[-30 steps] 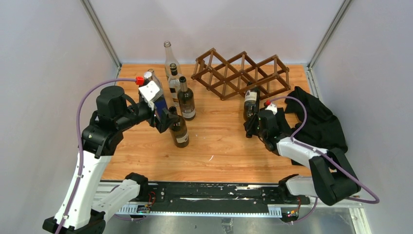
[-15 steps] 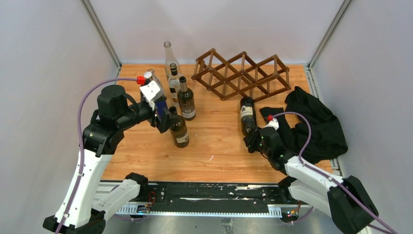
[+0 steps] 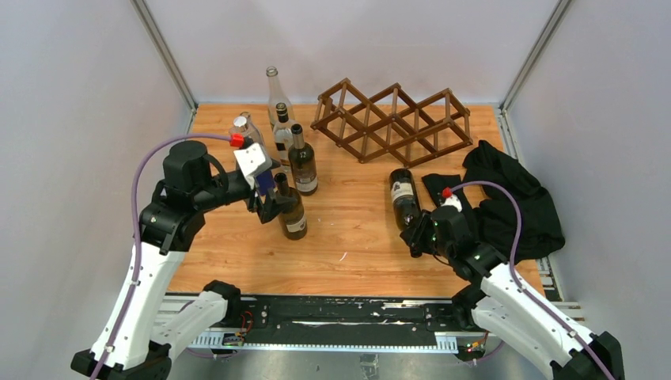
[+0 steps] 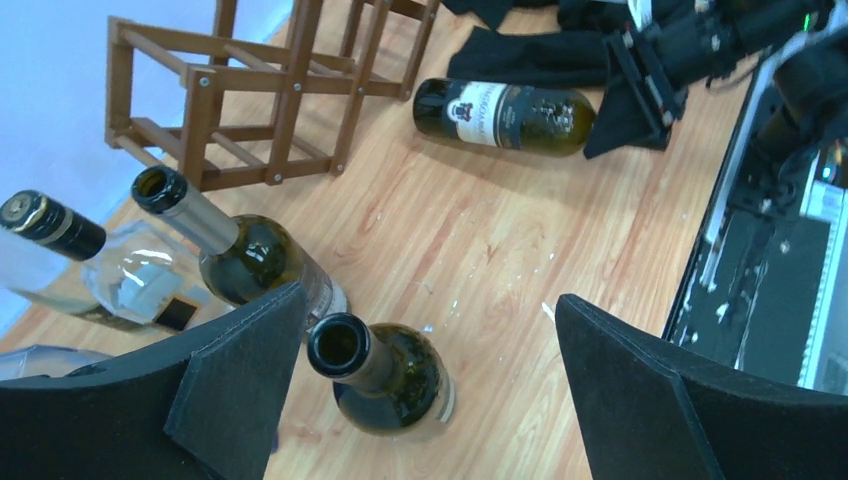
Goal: Take the wine bottle off the wine rack
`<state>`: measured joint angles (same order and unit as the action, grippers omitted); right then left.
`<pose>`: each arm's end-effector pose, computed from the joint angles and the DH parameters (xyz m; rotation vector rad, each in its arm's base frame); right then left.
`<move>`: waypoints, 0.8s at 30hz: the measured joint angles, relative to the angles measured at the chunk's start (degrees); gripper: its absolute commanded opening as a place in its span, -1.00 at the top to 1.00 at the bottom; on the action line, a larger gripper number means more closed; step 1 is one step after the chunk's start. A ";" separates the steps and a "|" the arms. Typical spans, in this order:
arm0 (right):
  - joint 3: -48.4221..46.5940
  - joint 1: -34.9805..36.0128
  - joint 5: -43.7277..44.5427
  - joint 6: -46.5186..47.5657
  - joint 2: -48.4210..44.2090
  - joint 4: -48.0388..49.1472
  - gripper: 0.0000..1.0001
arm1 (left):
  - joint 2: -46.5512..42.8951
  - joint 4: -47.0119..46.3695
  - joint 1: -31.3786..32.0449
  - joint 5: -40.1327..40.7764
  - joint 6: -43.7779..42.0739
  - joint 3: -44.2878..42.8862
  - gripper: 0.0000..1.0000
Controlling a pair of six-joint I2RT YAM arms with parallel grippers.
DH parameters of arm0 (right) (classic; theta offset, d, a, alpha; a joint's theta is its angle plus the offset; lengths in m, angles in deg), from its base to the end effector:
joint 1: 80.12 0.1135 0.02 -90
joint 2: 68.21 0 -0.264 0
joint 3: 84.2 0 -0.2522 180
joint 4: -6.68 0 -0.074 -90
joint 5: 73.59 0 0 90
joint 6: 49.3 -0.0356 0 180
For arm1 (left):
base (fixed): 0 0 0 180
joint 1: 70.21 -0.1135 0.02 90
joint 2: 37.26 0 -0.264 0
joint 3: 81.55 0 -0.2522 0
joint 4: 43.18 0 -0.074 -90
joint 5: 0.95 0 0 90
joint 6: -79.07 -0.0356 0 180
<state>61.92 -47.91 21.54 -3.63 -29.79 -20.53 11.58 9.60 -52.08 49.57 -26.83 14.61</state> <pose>0.1351 0.0813 0.2000 0.2871 2.1835 0.6823 0.1350 -0.0680 0.4259 0.9775 1.5837 -0.6715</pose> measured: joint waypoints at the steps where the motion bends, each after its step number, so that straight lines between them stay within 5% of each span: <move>1: -1.99 0.04 -1.05 -0.07 -0.07 -2.84 1.00 | -0.35 0.09 0.00 -0.85 -2.16 0.76 -1.00; 8: -12.83 2.25 -8.66 -2.36 -1.05 -17.31 1.00 | 0.28 0.07 5.95 -1.38 -13.64 2.14 -1.00; 12: -19.17 2.69 -12.85 -4.09 -0.66 -25.92 1.00 | 3.41 0.15 17.73 2.80 -19.56 2.23 -1.00; 17: -33.73 2.84 -15.89 -3.76 6.21 -38.82 1.00 | 10.21 0.17 28.59 9.55 -27.47 2.23 -1.00; 24: -47.56 3.30 -21.42 -2.14 13.81 -45.86 1.00 | 16.24 -5.79 34.58 15.93 -34.49 3.30 -1.00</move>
<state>14.36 -44.61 0.12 -5.78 -15.98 -66.39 27.82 3.81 -17.50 65.50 -61.32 17.91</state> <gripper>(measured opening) 0.371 0.997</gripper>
